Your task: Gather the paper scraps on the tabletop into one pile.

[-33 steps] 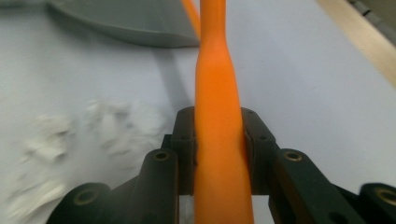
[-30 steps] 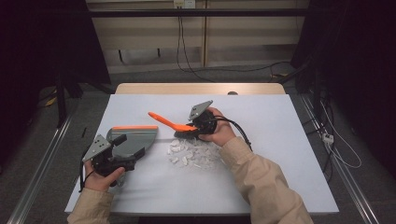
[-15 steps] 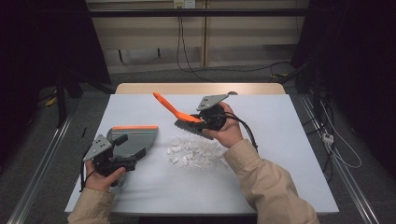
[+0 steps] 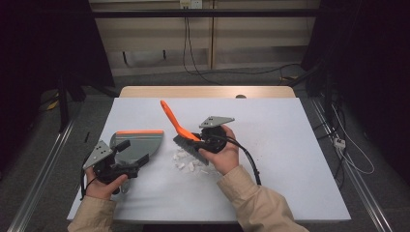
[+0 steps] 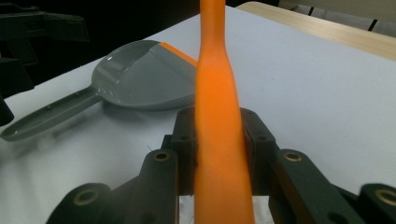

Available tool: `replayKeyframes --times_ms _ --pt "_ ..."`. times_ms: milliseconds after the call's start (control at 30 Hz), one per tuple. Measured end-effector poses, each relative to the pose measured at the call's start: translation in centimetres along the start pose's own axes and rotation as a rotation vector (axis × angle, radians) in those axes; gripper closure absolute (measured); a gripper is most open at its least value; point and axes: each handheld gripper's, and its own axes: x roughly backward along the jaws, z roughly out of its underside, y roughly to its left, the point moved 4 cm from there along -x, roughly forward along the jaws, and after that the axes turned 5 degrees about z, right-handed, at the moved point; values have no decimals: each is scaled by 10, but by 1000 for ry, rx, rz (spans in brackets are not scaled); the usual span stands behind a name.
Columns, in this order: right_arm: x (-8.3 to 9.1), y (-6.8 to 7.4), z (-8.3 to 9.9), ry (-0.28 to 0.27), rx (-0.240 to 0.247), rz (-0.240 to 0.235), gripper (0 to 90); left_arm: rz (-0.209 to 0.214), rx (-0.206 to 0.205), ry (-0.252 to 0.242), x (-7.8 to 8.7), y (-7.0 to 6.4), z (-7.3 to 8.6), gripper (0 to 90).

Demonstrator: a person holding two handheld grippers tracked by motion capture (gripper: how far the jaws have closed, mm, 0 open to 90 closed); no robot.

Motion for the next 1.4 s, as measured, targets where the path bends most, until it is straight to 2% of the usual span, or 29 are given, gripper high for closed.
replayKeyframes --times_ms 133,233,333,467,533,567,867,1000,1100,1267,1400 --pt "-5 14 6 -6 -79 -5 716 -2 1 1 0 0 0 63" --pt "-9 26 9 4 -95 6 716 -6 -3 5 0 0 0 63" --pt "-17 35 12 5 -148 -23 715 -7 -4 3 0 0 0 64" --pt "-30 41 17 25 -188 -36 716 -9 -15 9 2 2 0 64" --pt "-34 42 22 56 -180 -10 716 -10 -14 11 2 2 0 64" --pt "-35 40 25 66 -169 11 716 -10 -13 10 3 2 0 64" --pt "-17 8 37 50 -253 88 715 -14 -17 10 3 2 0 64" --pt "-4 -5 41 43 -232 152 715 -11 -21 13 1 0 0 64" --pt "2 -13 44 31 -257 162 715 -10 -21 18 0 -1 1 64" --pt "12 -16 42 17 -220 204 716 -11 -28 17 0 -1 0 63" --pt "18 -14 29 -34 -240 202 716 -6 -29 17 -1 -3 0 64"
